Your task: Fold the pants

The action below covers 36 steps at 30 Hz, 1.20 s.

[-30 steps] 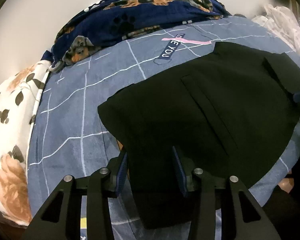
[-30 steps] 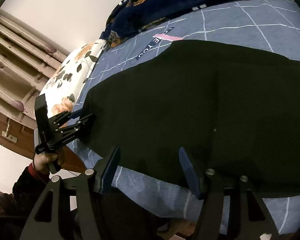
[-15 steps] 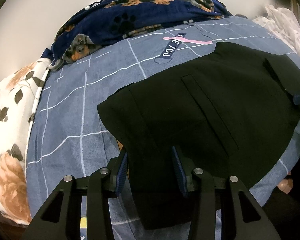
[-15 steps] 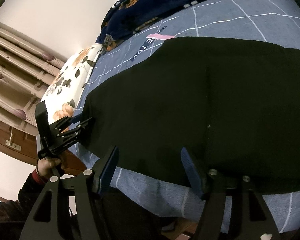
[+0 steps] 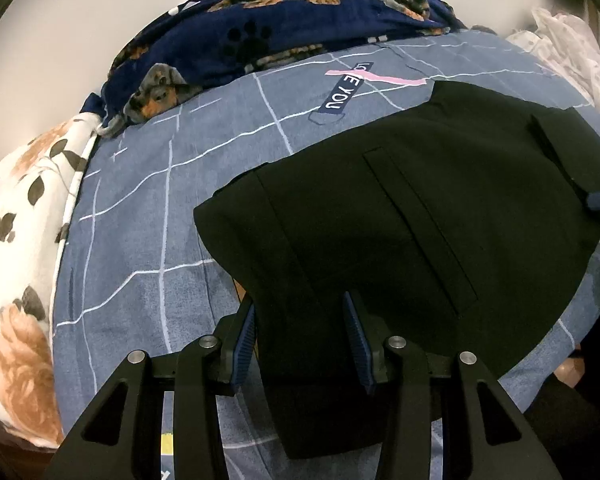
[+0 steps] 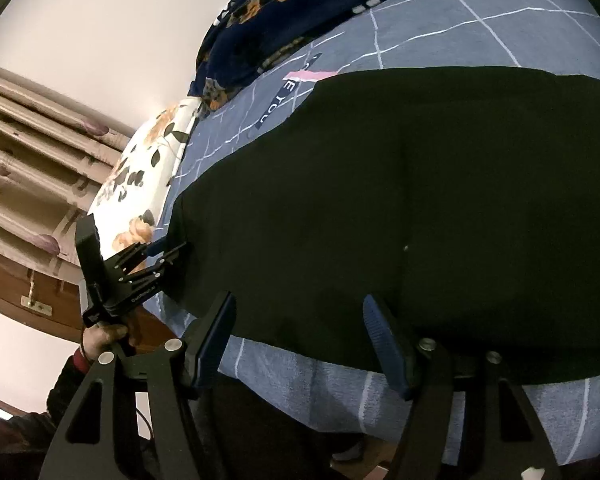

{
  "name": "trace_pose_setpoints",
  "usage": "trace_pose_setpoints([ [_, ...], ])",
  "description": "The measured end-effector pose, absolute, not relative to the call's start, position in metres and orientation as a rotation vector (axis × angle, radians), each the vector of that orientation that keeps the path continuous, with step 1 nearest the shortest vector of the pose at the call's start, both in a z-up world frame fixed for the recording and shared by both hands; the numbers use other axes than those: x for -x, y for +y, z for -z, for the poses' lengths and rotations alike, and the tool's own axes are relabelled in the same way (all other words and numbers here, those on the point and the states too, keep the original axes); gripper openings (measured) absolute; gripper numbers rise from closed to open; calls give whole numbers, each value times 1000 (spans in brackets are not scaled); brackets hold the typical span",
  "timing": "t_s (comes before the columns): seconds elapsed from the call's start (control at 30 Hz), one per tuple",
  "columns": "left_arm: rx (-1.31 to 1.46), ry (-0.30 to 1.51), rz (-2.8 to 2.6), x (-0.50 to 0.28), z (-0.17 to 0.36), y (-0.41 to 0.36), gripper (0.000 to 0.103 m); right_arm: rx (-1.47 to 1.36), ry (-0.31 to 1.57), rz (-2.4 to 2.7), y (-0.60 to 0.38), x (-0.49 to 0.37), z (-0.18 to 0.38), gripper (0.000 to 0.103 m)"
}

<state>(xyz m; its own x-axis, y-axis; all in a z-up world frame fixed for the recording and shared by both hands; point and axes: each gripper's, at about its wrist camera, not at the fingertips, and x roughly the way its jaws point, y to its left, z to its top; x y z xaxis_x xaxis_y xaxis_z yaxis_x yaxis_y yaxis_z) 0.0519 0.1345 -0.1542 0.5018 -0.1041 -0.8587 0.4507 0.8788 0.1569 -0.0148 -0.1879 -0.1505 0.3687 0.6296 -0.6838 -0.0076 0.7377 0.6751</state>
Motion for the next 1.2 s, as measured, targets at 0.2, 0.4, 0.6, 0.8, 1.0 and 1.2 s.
trace_pose_setpoints([
  [0.2, -200, 1066, 427, -63, 151, 152, 36, -676, 1130, -453, -192, 16, 154, 64],
  [0.4, 185, 1107, 598, -71, 117, 173, 23, -716, 1105, -483, -199, 12, 150, 66],
  [0.6, 350, 1045, 831, -61, 57, 128, 22, -819, 1022, -579, -209, 2, 132, 67],
  [0.8, 377, 1070, 969, -66, 36, 49, 22, -1014, 928, -730, -222, -3, 120, 73],
  [1.0, 302, 1080, 1076, -70, 32, -23, 22, -1107, 913, -728, -237, 9, 127, 80],
  [1.2, 232, 1087, 1088, -84, 14, -58, 22, -1137, 894, -734, -247, 13, 130, 85],
])
